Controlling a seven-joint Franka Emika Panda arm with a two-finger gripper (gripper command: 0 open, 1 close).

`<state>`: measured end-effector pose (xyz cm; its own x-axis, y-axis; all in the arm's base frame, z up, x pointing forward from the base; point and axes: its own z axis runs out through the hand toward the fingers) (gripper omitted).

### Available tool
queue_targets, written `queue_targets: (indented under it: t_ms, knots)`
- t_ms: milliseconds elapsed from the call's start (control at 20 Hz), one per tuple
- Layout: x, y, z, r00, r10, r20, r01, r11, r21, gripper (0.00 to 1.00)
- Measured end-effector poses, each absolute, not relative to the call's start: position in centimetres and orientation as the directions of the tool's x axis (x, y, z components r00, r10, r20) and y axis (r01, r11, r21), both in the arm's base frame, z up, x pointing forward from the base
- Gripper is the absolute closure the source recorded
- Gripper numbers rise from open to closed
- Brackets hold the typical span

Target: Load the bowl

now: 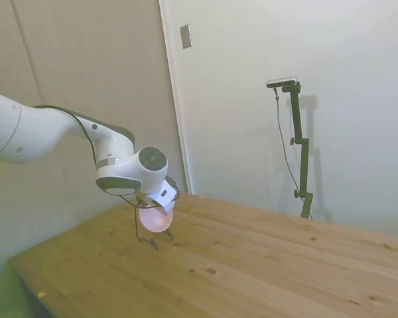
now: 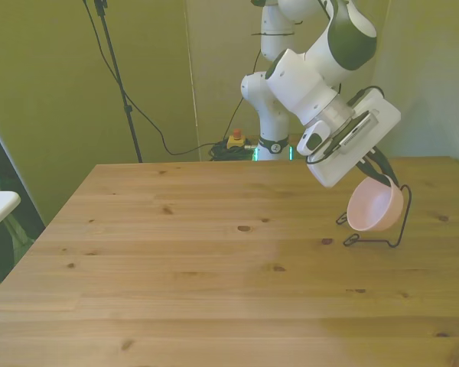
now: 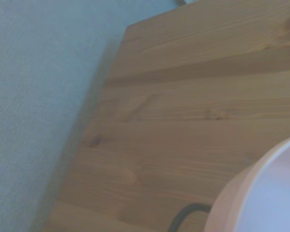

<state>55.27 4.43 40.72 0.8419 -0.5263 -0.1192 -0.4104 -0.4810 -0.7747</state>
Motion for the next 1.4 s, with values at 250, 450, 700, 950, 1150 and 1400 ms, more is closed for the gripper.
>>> queue_targets:
  t_ms: [250,450,700,950,1150,1400]
  knots:
    - [55.3,4.8,39.5,0.860,-0.493,-0.132,-0.386,-0.458,-0.801,1.00]
    - [55.3,4.6,39.2,0.860,-0.493,-0.130,-0.383,-0.456,-0.804,1.00]
    - [55.4,4.0,38.1,0.855,-0.499,-0.142,-0.398,-0.455,-0.797,1.00]
    - [55.5,4.0,37.3,0.853,-0.499,-0.153,-0.408,-0.456,-0.791,0.00]
    - [55.5,4.1,37.3,0.854,-0.497,-0.153,-0.407,-0.456,-0.791,0.00]
    - [55.4,4.4,37.5,0.857,-0.492,-0.150,-0.402,-0.458,-0.793,0.00]
